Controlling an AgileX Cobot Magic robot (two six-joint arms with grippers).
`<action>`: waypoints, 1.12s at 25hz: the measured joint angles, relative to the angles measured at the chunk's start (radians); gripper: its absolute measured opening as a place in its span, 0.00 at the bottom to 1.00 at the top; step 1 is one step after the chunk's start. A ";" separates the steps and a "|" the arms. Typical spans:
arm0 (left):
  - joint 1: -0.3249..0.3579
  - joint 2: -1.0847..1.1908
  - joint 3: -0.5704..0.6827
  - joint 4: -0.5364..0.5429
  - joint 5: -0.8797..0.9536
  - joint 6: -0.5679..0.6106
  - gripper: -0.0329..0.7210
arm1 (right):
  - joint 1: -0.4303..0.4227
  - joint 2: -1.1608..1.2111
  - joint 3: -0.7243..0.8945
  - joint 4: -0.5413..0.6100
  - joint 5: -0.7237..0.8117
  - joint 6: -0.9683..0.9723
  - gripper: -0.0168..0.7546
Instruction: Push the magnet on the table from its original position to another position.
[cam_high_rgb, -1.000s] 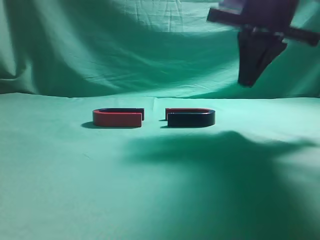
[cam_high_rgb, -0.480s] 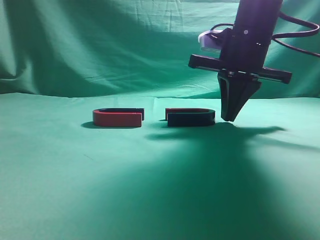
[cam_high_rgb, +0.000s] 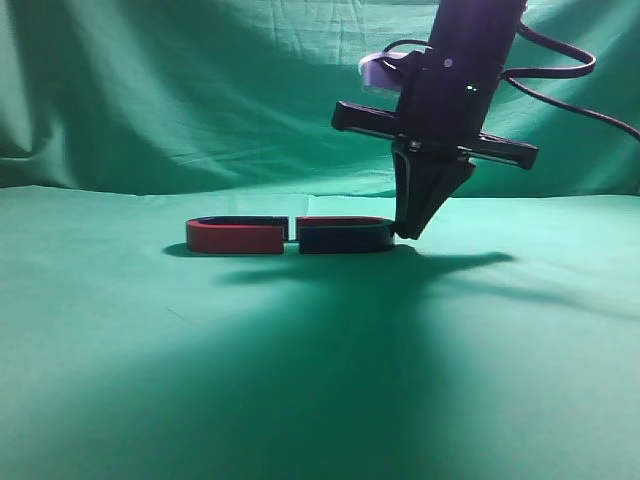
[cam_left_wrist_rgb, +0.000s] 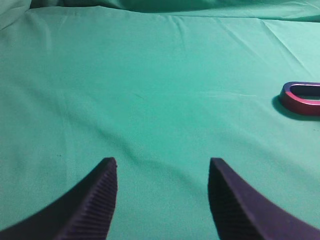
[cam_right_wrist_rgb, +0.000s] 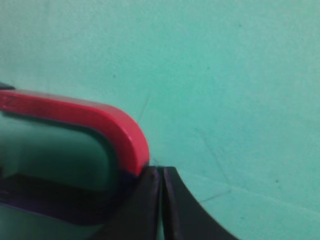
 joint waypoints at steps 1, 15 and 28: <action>0.000 0.000 0.000 0.000 0.000 0.000 0.54 | 0.003 0.000 0.000 0.006 -0.007 0.000 0.02; 0.000 0.000 0.000 0.000 0.000 0.000 0.54 | 0.003 -0.067 -0.049 0.013 0.130 0.014 0.02; 0.000 0.000 0.000 0.000 0.000 0.000 0.54 | 0.003 -0.587 -0.012 -0.195 0.340 0.147 0.02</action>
